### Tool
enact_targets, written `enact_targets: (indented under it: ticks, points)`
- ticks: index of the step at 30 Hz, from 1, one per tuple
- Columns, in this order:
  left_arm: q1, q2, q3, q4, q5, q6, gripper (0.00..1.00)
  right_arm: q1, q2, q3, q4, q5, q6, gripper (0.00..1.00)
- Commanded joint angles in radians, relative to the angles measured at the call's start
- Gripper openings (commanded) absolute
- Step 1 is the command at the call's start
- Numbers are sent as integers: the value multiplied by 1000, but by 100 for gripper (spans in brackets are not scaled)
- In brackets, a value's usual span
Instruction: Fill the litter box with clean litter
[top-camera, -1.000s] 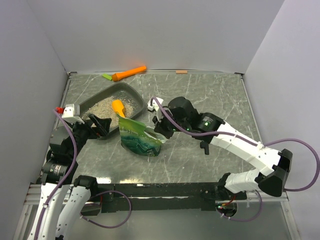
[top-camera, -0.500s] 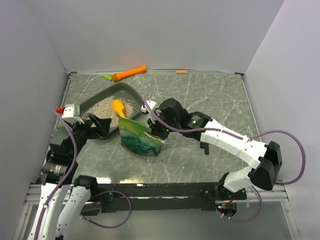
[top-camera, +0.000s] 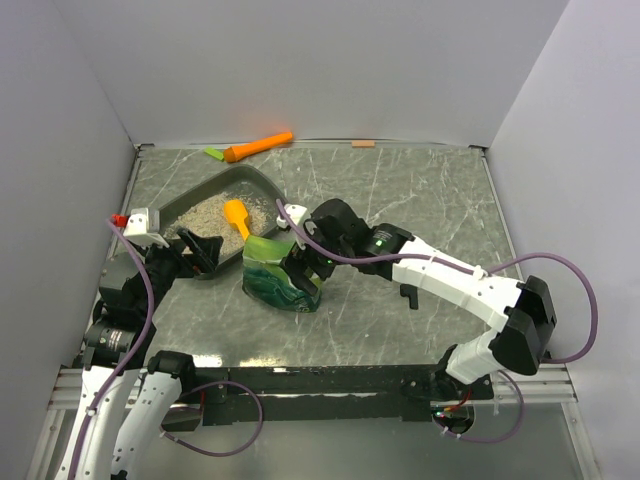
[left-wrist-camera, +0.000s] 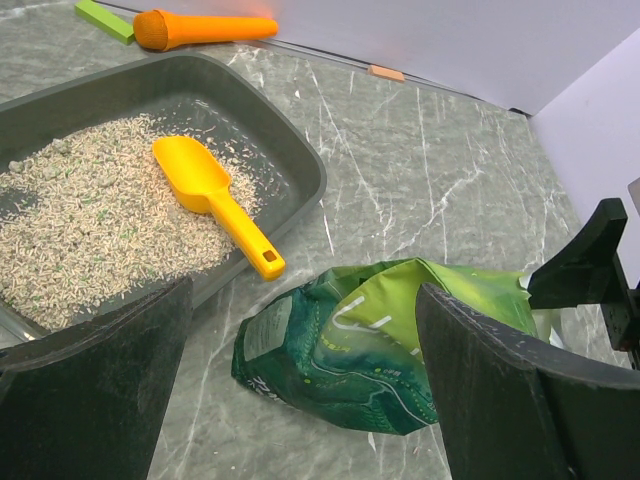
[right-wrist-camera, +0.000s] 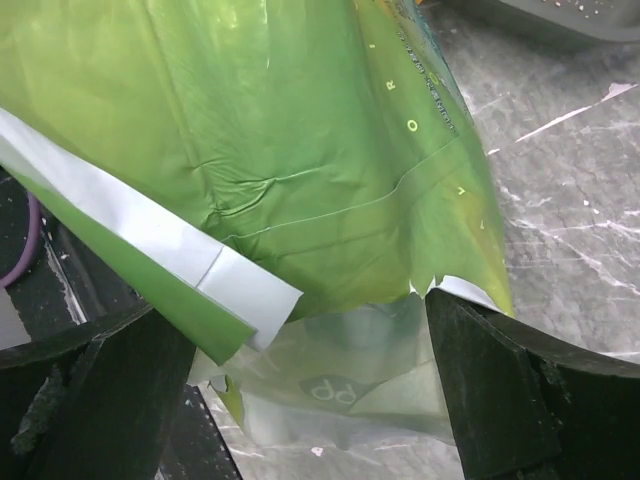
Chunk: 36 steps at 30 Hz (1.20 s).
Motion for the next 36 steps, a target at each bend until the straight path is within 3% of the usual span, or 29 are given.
enact_targets:
  ticks: [1, 15, 21, 26, 30, 36]
  points:
    - [2, -8, -4, 10, 7, 2, 97, 7, -40, -9, -11, -20, -15, 100]
    - [2, -8, -4, 7, -1, 2, 97, 6, 45, 222, -128, -84, -91, 100]
    - [2, -11, -4, 7, -1, 0, 97, 6, 48, 426, -252, 17, -120, 100]
    - [2, -14, -3, 8, -3, 0, 97, -5, -6, 473, -263, 182, -127, 100]
    - [2, -11, -4, 10, 2, -1, 97, -74, 2, 512, -191, 209, -75, 100]
    - [2, -12, -6, 10, 3, -1, 97, -221, 208, 624, -134, 152, 53, 100]
